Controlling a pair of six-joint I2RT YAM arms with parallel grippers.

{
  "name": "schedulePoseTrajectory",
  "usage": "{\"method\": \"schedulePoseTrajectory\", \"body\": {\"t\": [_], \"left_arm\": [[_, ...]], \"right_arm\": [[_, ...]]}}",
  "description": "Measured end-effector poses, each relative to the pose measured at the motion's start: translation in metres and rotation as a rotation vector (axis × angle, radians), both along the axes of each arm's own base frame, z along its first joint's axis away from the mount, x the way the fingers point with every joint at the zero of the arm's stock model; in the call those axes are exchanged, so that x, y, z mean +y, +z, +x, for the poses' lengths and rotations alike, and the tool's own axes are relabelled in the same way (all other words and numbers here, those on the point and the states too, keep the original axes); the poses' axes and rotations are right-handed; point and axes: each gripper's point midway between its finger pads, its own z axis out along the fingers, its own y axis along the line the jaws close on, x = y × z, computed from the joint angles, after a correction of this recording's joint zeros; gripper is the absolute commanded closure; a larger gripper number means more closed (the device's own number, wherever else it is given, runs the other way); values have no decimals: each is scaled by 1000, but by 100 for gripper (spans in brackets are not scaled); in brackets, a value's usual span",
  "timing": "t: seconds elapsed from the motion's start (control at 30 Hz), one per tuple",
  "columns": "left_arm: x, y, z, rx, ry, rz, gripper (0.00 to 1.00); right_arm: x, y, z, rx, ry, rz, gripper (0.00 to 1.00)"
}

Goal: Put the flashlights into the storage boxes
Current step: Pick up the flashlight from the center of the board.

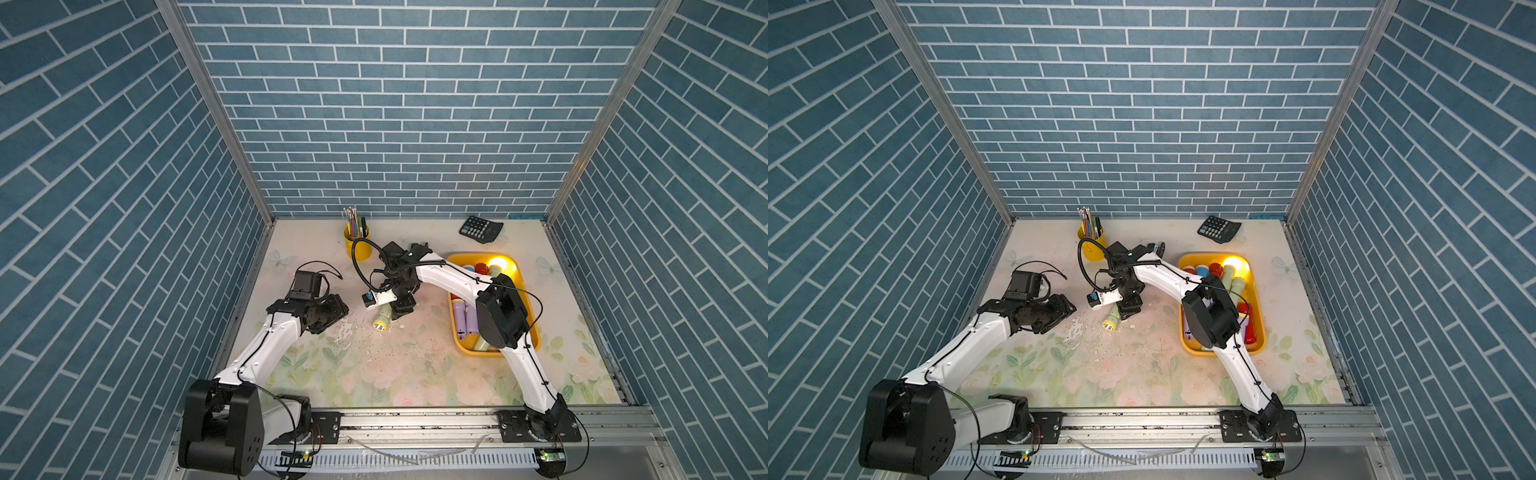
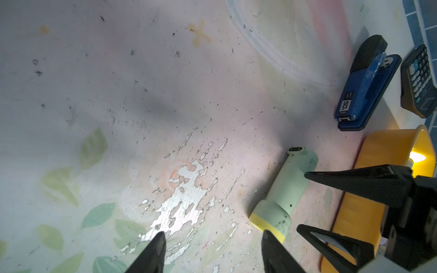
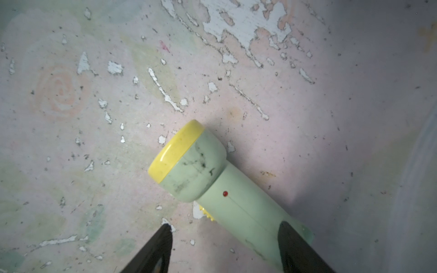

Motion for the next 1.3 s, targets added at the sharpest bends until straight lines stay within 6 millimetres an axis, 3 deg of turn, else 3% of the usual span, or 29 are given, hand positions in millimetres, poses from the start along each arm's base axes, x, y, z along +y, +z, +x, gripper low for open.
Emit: {"method": "schedulePoseTrajectory", "body": {"t": [0.33,0.6,0.93,1.13,1.3], "left_arm": [[0,-5,0,10,-12,2,35],[0,-5,1,1,-19,4,35],[-1,-4,2,-5,-23,2,35],[-1,-3,2,-11,-23,1,35],[-5,4,8,-48,-33,-15,35]], "right_arm": [[-6,-29,2,28,4,-77,31],[-23,-32,-1,37,-1,-152,39],[-34,-32,1,25,-45,-212,69],[-45,-7,-2,7,-140,-203,76],[-61,44,0,31,-411,-90,76]]}}
